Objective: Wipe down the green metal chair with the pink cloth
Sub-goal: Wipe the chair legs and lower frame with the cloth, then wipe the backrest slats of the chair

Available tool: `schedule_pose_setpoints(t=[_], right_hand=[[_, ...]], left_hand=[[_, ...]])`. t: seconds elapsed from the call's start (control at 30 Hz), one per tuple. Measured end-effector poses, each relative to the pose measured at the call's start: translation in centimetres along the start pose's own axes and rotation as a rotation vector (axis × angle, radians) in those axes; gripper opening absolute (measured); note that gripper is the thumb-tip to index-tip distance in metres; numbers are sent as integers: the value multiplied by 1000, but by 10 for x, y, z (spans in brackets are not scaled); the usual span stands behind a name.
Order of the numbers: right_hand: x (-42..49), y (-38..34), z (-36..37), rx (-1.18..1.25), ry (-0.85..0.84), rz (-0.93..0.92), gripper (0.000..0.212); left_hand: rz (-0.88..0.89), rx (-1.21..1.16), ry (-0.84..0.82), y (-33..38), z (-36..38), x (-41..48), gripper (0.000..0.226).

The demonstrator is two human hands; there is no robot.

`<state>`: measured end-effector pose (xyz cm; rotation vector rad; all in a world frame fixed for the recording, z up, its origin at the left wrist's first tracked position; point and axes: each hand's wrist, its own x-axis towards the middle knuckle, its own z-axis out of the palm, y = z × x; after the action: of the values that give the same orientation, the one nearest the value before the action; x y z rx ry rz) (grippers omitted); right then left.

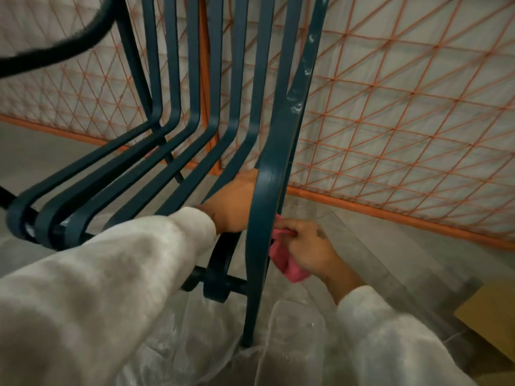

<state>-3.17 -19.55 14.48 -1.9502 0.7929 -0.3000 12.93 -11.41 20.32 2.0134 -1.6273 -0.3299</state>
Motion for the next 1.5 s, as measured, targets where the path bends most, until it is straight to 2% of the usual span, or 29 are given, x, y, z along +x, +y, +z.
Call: schedule_pose_setpoints(t=[0.07, 0.13, 0.2, 0.27, 0.37, 0.47, 0.57, 0.77, 0.83, 1.03, 1.27, 1.4, 1.5], right_hand=[[-11, -8, -15, 98, 52, -56, 32], [-21, -21, -33, 236, 146, -51, 34], [-33, -35, -50, 420, 213, -44, 33], [-42, -52, -65, 573, 213, -52, 26], [-51, -84, -83, 698, 201, -134, 25], [-59, -115, -95, 709, 261, -234, 26], [-70, -140, -100, 615, 273, -333, 30], [-71, -164, -78, -94, 273, -395, 37], [-73, -165, -71, -205, 319, -408, 40], [-86, -155, -62, -274, 386, -555, 43], [-66, -165, -60, -352, 401, -549, 47], [-80, -157, -58, -284, 377, -629, 52], [-78, -155, -60, -241, 359, -614, 51]], left_hand=[[45, -158, 73, 18, -18, -18, 11], [51, -207, 189, 22, -30, -21, 8], [-47, -291, 173, 26, -43, -24, 30], [-105, -468, 168, 34, -55, -27, 39], [-142, -611, 192, 56, -73, -28, 31], [-132, -724, 183, 76, -87, -31, 26], [-167, -815, 134, 91, -95, -38, 23], [-210, -1017, 10, 103, -105, -53, 25], [-206, -1013, -14, 106, -108, -56, 26], [-176, -1003, -95, 109, -117, -64, 28], [-199, -915, -124, 101, -124, -57, 28], [-185, -932, -112, 99, -121, -55, 25], [-189, -948, -116, 94, -119, -52, 26]])
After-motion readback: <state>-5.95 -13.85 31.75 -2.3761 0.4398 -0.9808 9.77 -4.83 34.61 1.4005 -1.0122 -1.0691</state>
